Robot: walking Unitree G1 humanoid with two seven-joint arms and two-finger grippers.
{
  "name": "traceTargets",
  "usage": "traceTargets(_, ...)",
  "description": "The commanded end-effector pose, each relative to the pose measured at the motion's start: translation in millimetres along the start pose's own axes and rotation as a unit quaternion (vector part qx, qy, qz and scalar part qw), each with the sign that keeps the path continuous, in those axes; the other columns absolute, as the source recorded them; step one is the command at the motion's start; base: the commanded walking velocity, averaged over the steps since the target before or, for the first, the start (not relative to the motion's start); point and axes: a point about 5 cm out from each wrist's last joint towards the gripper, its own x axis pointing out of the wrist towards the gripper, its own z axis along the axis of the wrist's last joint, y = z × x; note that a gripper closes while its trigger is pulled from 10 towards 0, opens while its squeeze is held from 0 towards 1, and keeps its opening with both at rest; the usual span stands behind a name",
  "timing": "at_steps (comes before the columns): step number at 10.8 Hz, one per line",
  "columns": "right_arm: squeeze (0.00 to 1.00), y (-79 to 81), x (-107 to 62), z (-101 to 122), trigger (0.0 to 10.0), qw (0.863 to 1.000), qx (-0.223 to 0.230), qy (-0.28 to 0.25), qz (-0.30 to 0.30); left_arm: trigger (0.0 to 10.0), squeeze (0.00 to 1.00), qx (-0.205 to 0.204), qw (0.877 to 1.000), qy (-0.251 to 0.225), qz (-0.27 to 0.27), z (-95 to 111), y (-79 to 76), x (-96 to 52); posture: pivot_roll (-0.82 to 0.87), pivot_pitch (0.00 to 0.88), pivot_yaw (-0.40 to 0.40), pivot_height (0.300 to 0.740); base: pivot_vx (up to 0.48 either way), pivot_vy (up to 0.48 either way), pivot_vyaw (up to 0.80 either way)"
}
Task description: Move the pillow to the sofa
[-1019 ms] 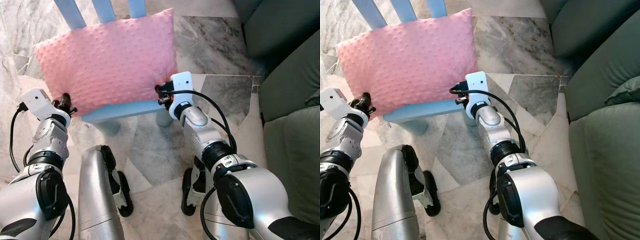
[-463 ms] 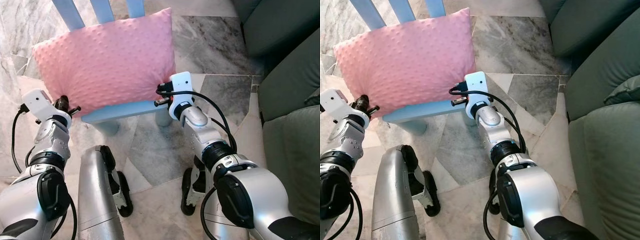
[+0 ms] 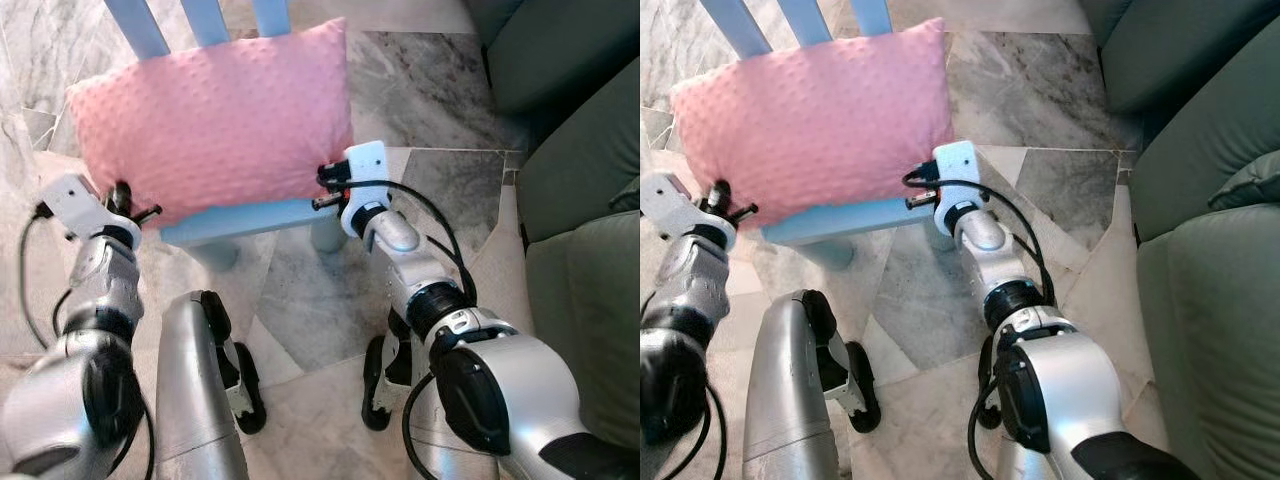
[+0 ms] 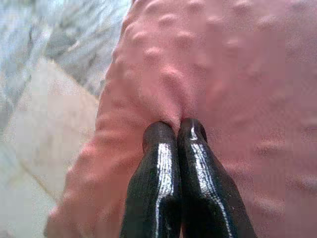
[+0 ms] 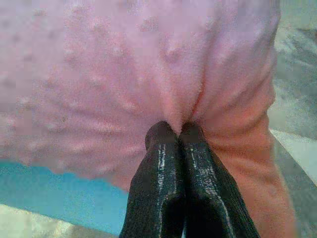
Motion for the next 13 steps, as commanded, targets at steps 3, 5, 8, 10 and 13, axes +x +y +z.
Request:
traceTargets(3, 0.0, 0.7, -3.7, -1.3, 0.0, 0.999, 0.009, -0.022, 0.027, 0.0, 0.0, 0.025, 1.0, -0.01, -0.014, -15.5, 13.7, -17.6, -0.05, 0.558, 0.055, 0.506, 0.0, 0.0, 0.0)
traceTargets(5, 0.0, 3.0, -8.6, -4.7, 0.0, 0.998, 0.005, -0.041, 0.05, 0.0, 0.0, 0.038, 0.998, -0.02, -0.039, -19.7, 15.9, -32.0, -0.05, 0.479, 0.058, 0.506, 0.0, 0.0, 0.0)
traceTargets(8, 0.0, -0.9, -22.1, -16.8, 0.0, 0.997, 0.017, -0.065, 0.043, 0.0, 0.0, 0.01, 0.999, -0.018, -0.046, -36.7, 6.9, -67.1, -0.08, 0.328, 0.062, 0.506, 0.0, 0.0, 0.0)
traceTargets(10, 0.0, -7.7, -38.9, -32.1, 0.0, 0.997, 0.029, -0.069, 0.005, 0.0, 0.0, -0.004, 0.999, 0.006, -0.034, -51.5, 3.9, -97.9, -0.1, 0.21, 0.067, 0.506, 0.0, 0.0, 0.0)
traceTargets(13, 0.0, -10.3, -58.7, -35.7, 0.0, 0.996, 0.02, -0.084, -0.008, 0.0, 0.0, -0.003, 0.997, 0.044, -0.056, -61.5, -7.1, -123.2, -0.12, 0.132, 0.072, 0.506, 0.0, 0.0, 0.0)
